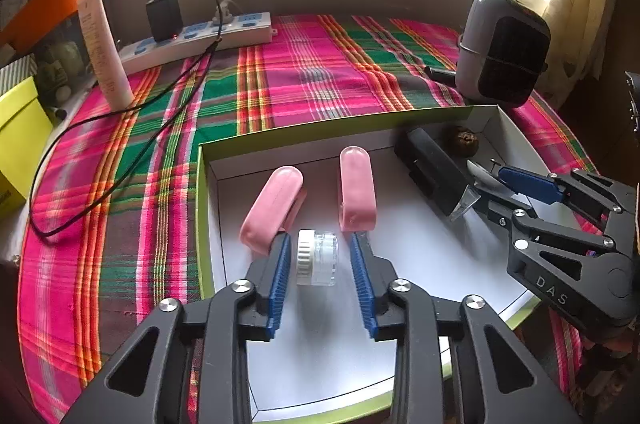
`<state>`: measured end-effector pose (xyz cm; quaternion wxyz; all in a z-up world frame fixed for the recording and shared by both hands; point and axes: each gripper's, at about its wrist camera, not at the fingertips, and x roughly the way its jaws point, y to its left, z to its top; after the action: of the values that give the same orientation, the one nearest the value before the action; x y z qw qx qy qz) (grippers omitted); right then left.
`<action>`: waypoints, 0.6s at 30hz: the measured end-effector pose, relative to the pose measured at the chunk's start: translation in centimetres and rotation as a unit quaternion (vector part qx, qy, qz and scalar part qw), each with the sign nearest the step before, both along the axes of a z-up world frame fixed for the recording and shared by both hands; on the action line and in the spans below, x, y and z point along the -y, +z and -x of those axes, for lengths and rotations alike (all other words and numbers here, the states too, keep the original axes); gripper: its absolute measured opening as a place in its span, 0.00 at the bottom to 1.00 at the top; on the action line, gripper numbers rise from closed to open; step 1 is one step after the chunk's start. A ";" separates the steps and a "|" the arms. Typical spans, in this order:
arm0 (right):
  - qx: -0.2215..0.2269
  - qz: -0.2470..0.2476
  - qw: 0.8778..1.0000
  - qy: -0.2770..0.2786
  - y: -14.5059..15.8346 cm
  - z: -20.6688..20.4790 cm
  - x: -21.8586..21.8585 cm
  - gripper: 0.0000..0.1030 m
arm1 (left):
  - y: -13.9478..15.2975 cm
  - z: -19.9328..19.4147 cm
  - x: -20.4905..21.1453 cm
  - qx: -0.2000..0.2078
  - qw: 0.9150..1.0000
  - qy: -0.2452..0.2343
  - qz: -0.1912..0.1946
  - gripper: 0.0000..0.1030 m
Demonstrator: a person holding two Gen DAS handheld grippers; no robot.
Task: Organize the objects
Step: 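Open right gripper releasing black disc while left gripper releases white jar in box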
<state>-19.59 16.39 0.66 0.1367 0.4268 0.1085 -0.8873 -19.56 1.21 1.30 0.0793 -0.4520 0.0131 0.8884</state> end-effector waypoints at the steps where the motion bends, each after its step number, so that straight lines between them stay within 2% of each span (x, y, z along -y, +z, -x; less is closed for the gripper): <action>1: 0.000 -0.001 1.000 -0.001 0.0 0.0 0.0 0.36 | 0.1 0.0 0.0 0.000 1.000 0.001 0.000 0.31; 4: -0.003 -0.002 1.000 -0.001 0.1 -0.2 0.1 0.42 | 0.2 -0.1 0.2 0.000 1.000 0.003 -0.003 0.33; 18: -0.014 -0.003 1.000 -0.009 0.8 -1.1 0.0 0.43 | 0.9 -1.1 0.7 -0.005 1.000 0.005 -0.010 0.36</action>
<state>-18.52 16.38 1.44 0.1264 0.4153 0.1092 -0.8942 -18.46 0.55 2.22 0.0797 -0.4468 0.0026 0.8911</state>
